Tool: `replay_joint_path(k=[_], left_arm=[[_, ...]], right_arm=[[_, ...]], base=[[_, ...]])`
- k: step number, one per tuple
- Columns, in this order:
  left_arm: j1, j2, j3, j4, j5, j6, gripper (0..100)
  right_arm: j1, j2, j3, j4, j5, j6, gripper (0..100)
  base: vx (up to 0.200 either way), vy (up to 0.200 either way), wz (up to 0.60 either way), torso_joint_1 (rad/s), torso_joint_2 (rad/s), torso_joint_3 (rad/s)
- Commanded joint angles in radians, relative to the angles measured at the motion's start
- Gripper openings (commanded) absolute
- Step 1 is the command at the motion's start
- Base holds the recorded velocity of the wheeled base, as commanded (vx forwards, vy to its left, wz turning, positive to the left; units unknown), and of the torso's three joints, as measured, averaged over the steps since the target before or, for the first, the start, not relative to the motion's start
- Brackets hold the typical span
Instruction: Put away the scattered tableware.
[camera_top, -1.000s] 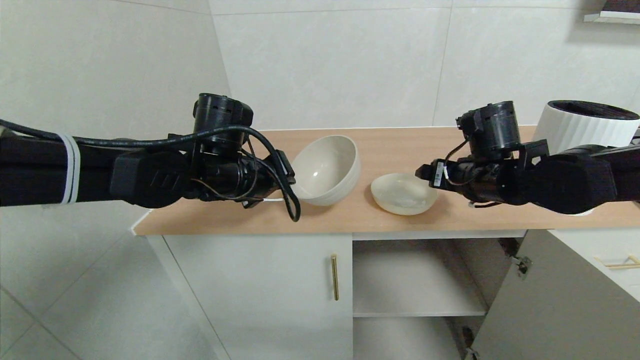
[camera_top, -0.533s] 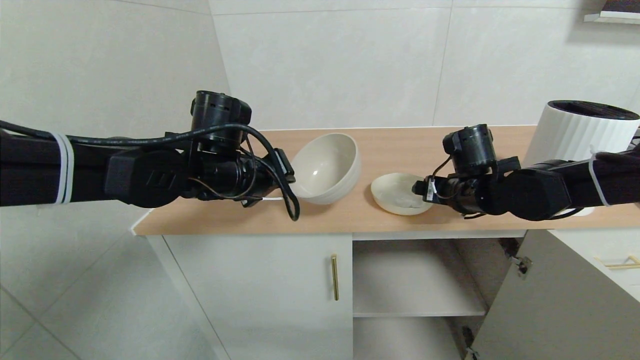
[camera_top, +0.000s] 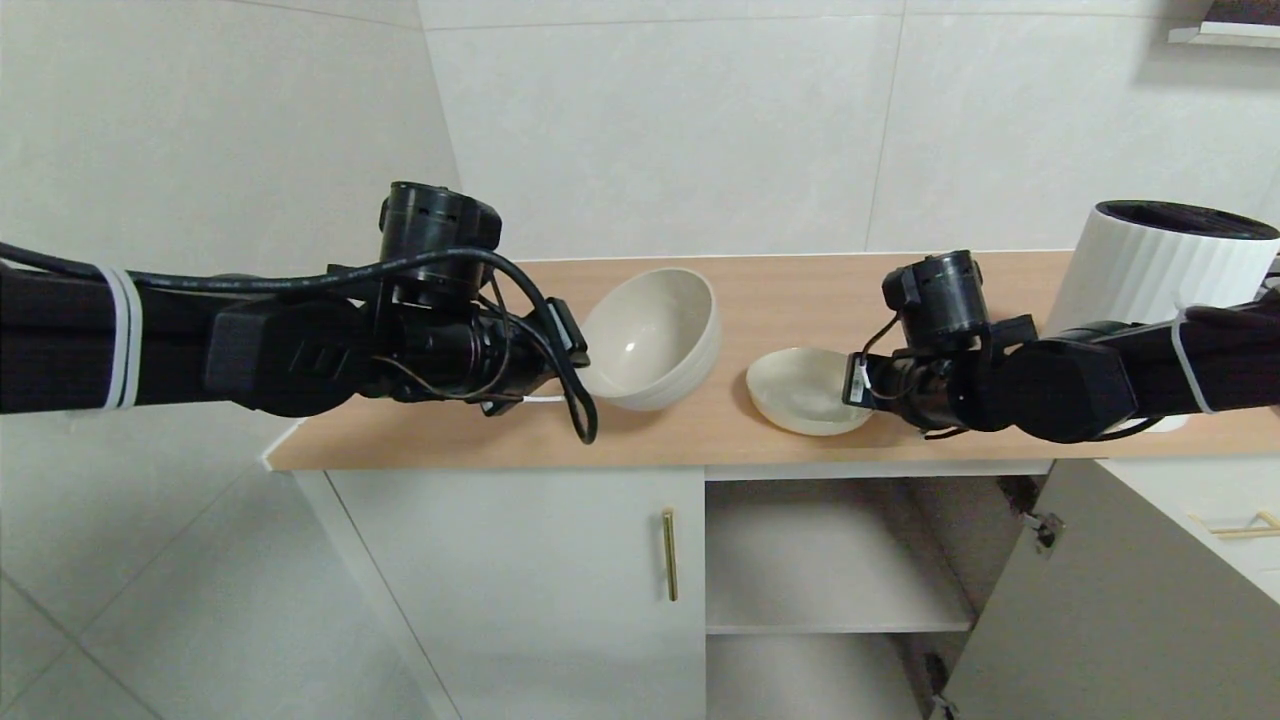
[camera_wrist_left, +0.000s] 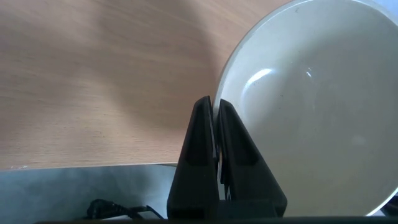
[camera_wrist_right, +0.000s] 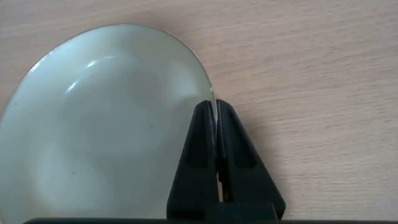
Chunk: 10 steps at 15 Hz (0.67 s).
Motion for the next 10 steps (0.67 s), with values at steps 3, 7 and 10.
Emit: replay_joint_path(k=[3,7,10], left_arm=[[0.002,-0.095,0.069,-0.004,-0.001,0.024,0],[0.006,-0.232,0.201,-0.011,-0.029,0.093,0],[0.019,-0.318,0.293,-0.013,-0.08,0.146,0]], right_arm=[[-0.006,-0.119,0.036,0.008,0.061,0.042,0],[-0.006,-0.29,0.165,0.009,0.191,0.042,0],[-0.006,-0.41,0.285,0.068,0.252,0.034,0]], base=[[0.0,0.0,0.0,0.0,0.0,0.0],[0.0,0.0,0.0,0.0,0.0,0.0],[0.0,0.0,0.0,0.0,0.0,0.0]])
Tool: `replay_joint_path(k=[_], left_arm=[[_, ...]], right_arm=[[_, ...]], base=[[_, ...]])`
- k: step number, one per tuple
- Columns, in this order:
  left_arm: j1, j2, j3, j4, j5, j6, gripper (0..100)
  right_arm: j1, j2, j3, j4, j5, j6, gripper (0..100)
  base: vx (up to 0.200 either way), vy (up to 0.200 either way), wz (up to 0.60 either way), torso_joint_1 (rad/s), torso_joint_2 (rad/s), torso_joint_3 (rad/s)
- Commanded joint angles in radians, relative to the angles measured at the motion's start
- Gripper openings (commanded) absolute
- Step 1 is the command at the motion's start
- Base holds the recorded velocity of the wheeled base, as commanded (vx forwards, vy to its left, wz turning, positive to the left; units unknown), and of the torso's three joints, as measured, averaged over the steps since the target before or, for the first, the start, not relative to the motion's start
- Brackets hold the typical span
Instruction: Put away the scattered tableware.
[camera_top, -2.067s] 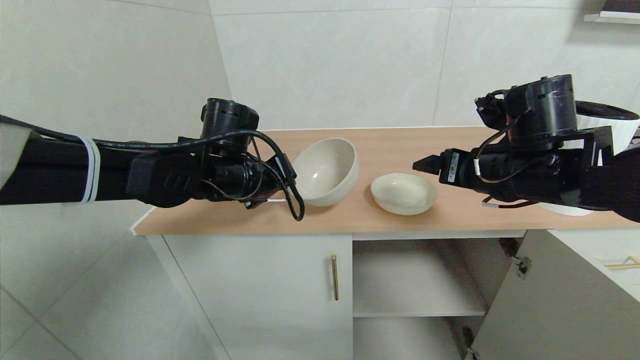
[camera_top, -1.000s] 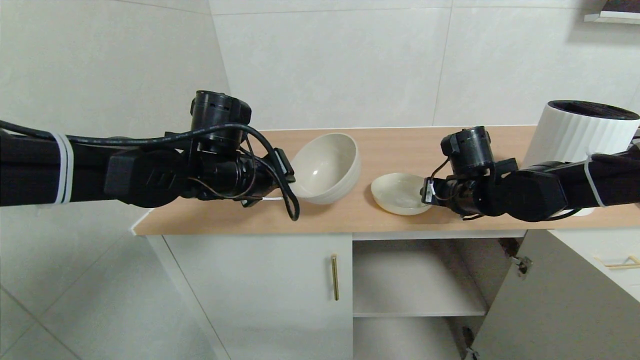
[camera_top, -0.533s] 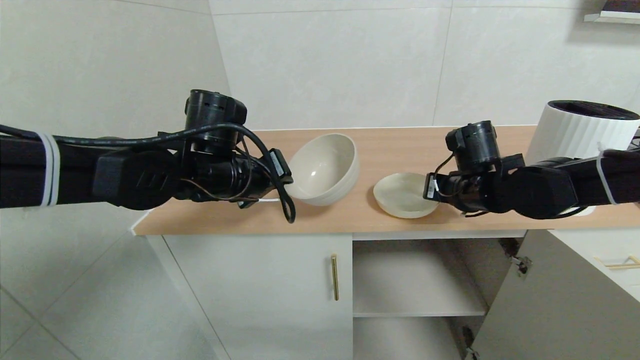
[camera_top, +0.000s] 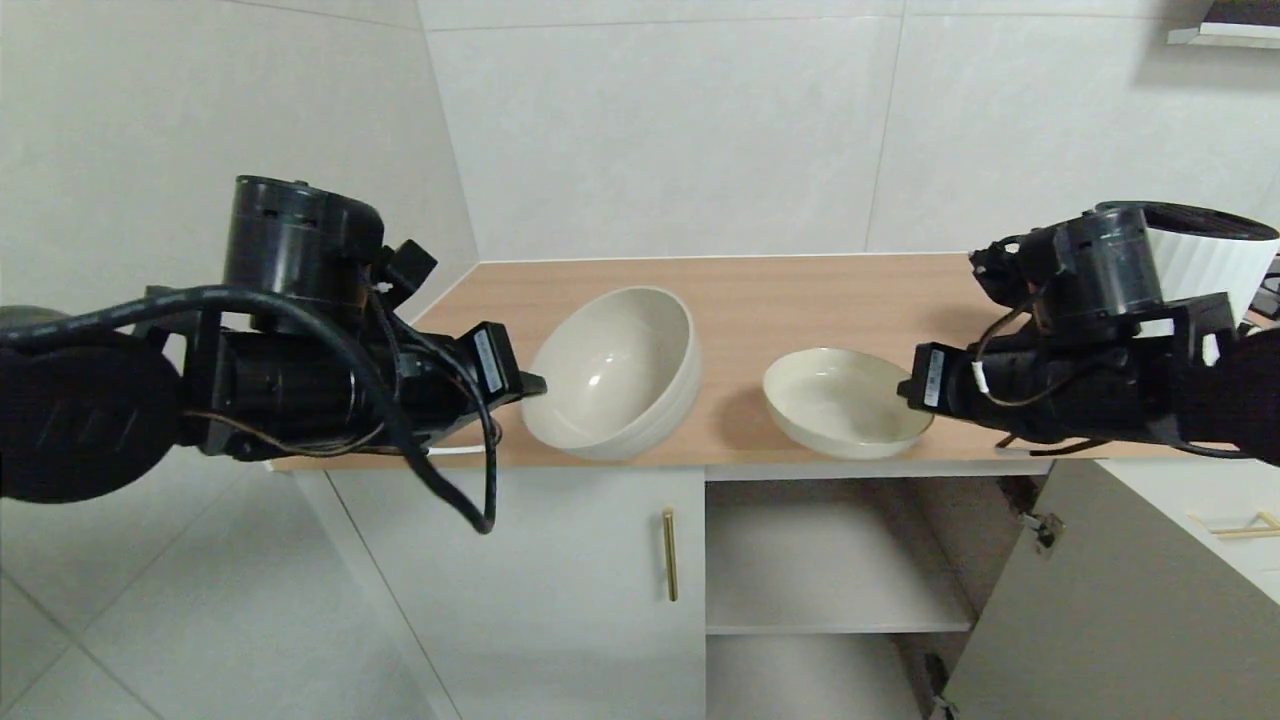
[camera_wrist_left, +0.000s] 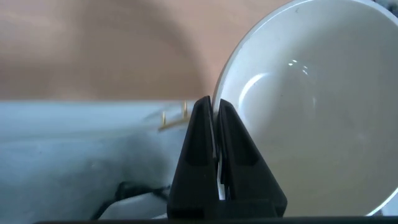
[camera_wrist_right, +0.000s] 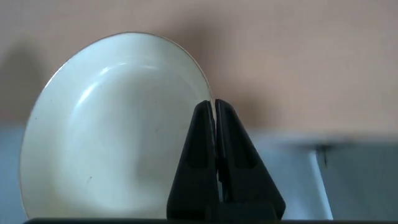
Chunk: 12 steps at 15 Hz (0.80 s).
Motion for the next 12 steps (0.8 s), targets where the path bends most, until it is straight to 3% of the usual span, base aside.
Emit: replay_joint_path(k=[1,3,4,6,9,12], left_arm=[[0.005,-0.095,0.078,-0.001,-0.027,0.058,0],[0.005,-0.109,0.11,-0.001,-0.034,0.113,0],[0.004,-0.11,0.116,-0.001,-0.035,0.121,0],[-0.002,-0.101,0.124,-0.001,-0.046,0.122,0],[-0.006,-0.099,0.125,0.001,-0.075,0.122,0],[-0.006,-0.089,0.125,-0.001,-0.073,0.124,0]], right_arm=[[0.001,-0.165,0.098,0.059,0.081,-0.002,0],[-0.001,-0.232,0.142,0.11,0.168,-0.005,0],[-0.007,-0.247,0.162,0.116,0.196,-0.013,0],[-0.036,-0.252,0.21,0.122,0.204,-0.062,0],[-0.041,-0.24,0.222,0.119,0.204,-0.073,0],[-0.041,-0.214,0.228,0.116,0.198,-0.074,0]], base=[[0.0,0.0,0.0,0.0,0.0,0.0],[0.0,0.0,0.0,0.0,0.0,0.0],[0.0,0.0,0.0,0.0,0.0,0.0],[0.0,0.0,0.0,0.0,0.0,0.0],[-0.2,0.0,0.0,0.012,0.0,0.001],[0.0,0.0,0.0,0.0,0.0,0.0]])
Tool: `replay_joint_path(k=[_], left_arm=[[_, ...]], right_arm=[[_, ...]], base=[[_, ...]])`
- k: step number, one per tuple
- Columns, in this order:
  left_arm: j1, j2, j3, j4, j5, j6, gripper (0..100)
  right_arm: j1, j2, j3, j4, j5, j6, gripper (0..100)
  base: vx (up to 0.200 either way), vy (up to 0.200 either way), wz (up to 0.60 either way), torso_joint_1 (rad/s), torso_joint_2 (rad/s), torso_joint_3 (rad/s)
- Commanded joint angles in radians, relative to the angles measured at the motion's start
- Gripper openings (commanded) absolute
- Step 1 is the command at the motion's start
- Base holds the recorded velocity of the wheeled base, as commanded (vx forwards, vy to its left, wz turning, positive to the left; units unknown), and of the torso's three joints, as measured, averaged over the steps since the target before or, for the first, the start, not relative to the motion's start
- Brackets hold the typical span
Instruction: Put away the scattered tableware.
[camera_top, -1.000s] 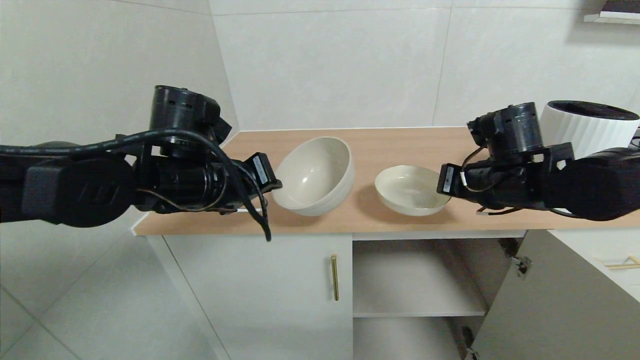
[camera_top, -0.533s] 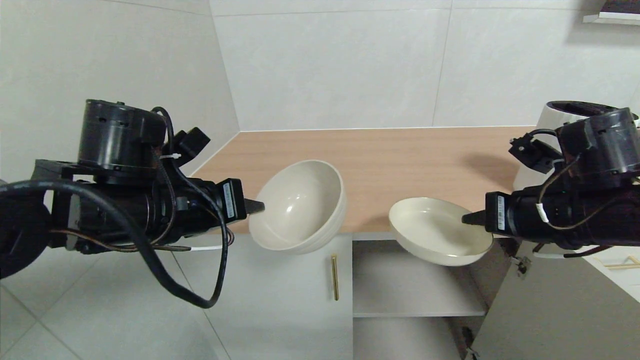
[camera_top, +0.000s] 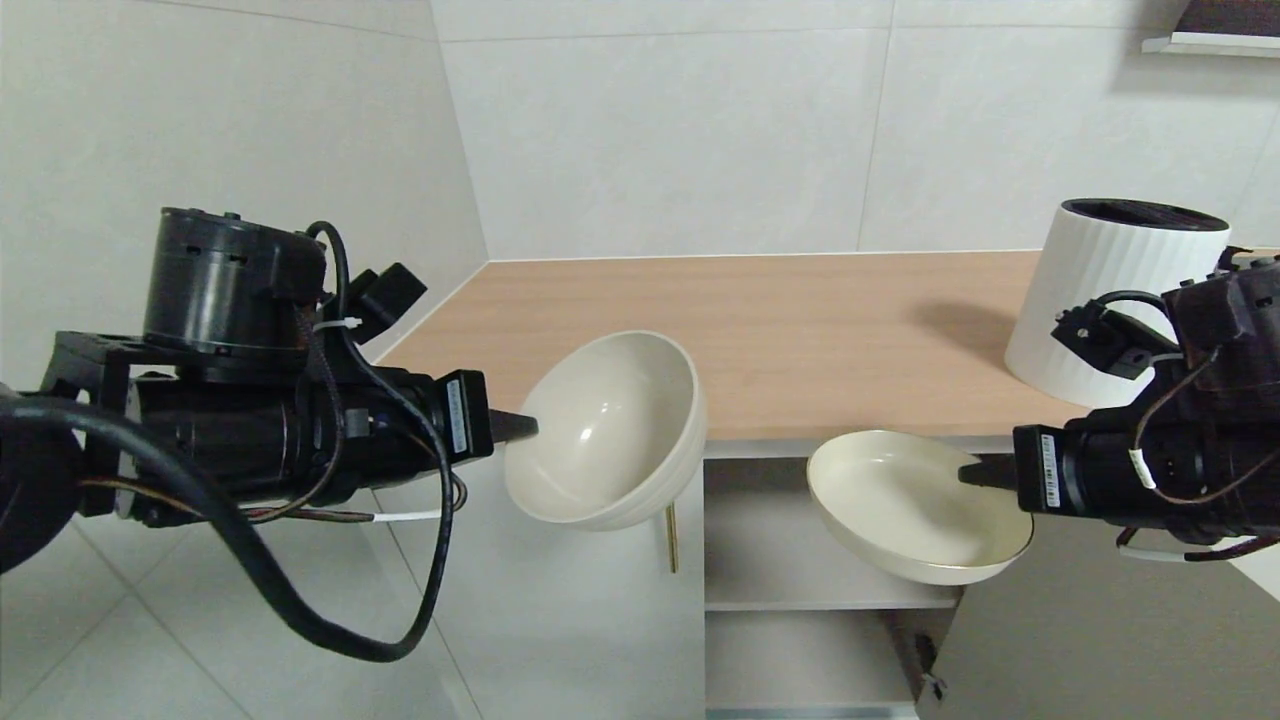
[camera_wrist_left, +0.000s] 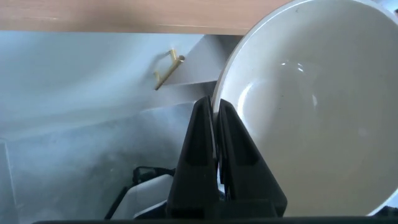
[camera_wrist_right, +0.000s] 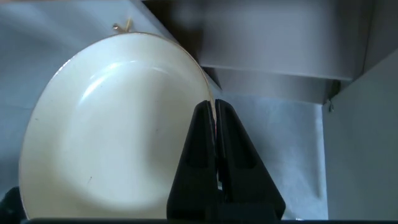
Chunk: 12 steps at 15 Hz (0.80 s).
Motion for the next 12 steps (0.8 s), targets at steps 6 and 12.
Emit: replay_joint_path(k=[6,12], left_arm=[[-0.001,0.034,0.0,0.0,0.001,0.0,0],[-0.017,0.051,0.005,0.008,0.001,0.025,0]], right_arm=[[-0.02,0.084,0.002,-0.03,-0.002,0.001,0],[-0.032,0.118,0.006,-0.058,-0.004,0.001,0]], base=[[0.0,0.0,0.0,0.0,0.0,0.0],[0.0,0.0,0.0,0.0,0.0,0.0]])
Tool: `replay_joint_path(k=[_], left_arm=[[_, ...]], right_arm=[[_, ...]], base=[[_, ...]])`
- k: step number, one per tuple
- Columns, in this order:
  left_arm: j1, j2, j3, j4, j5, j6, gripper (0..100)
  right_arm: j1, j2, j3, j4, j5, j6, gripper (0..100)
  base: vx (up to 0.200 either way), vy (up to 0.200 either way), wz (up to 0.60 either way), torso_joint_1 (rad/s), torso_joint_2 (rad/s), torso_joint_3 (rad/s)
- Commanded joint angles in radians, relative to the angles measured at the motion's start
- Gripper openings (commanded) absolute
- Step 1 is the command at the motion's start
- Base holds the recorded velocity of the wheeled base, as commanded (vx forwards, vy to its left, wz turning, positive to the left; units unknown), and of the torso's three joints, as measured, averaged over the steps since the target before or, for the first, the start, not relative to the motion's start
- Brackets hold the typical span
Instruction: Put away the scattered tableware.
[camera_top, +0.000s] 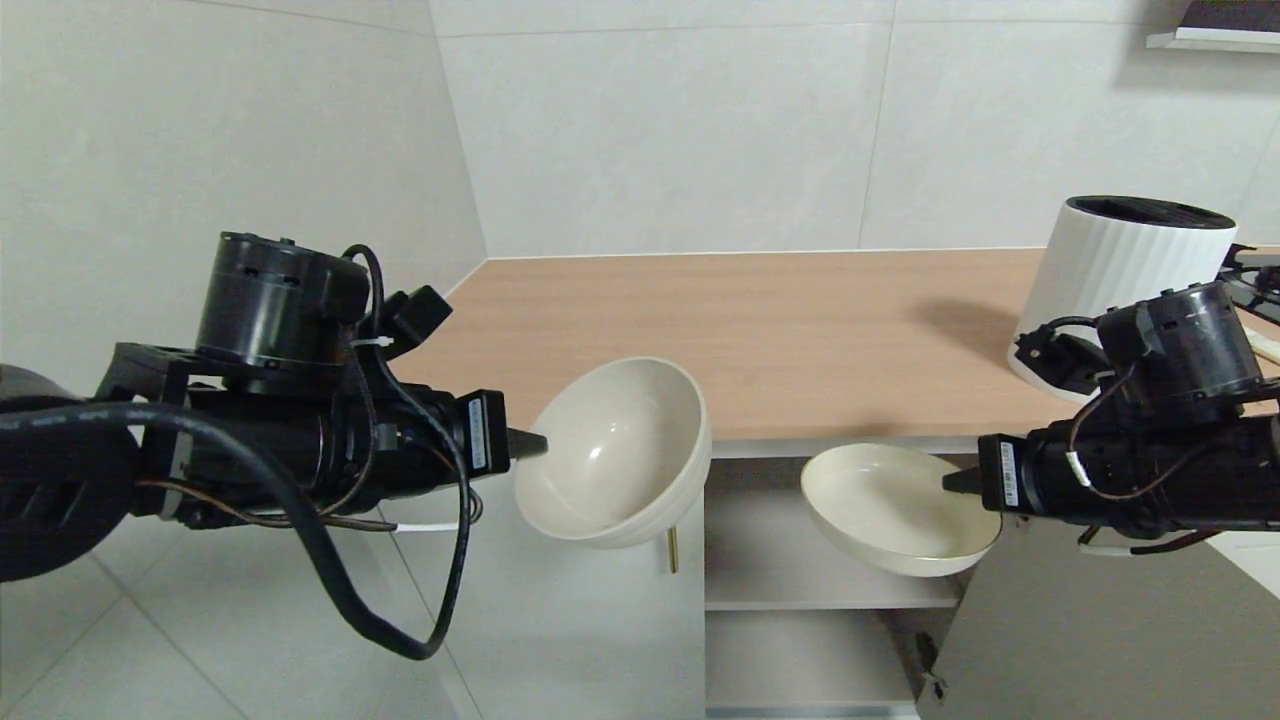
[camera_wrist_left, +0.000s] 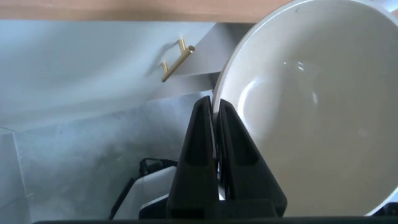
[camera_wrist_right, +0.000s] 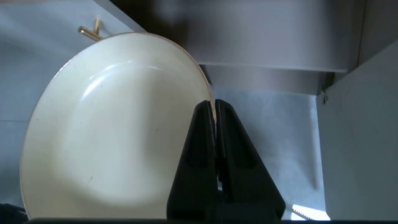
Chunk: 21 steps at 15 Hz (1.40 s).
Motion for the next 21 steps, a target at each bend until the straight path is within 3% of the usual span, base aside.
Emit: replay_joint_path(k=[1,17,21], left_arm=[[-0.005,0.017,0.004,-0.002,0.001,-0.001,0],[-0.041,0.077,0.006,-0.001,0.007,-0.002,0],[-0.045,0.078,0.006,-0.001,0.007,-0.001,0]], right_arm=[[0.0,0.016,0.001,0.0,0.0,0.0,0],[0.0,0.064,0.007,-0.001,-0.004,-0.021,0],[0.0,0.082,0.006,-0.004,-0.004,-0.021,0]], base=[[0.0,0.0,0.0,0.0,0.0,0.0],[0.0,0.0,0.0,-0.127,0.4,0.271],[0.0,0.0,0.0,-0.027,0.13,0.094]])
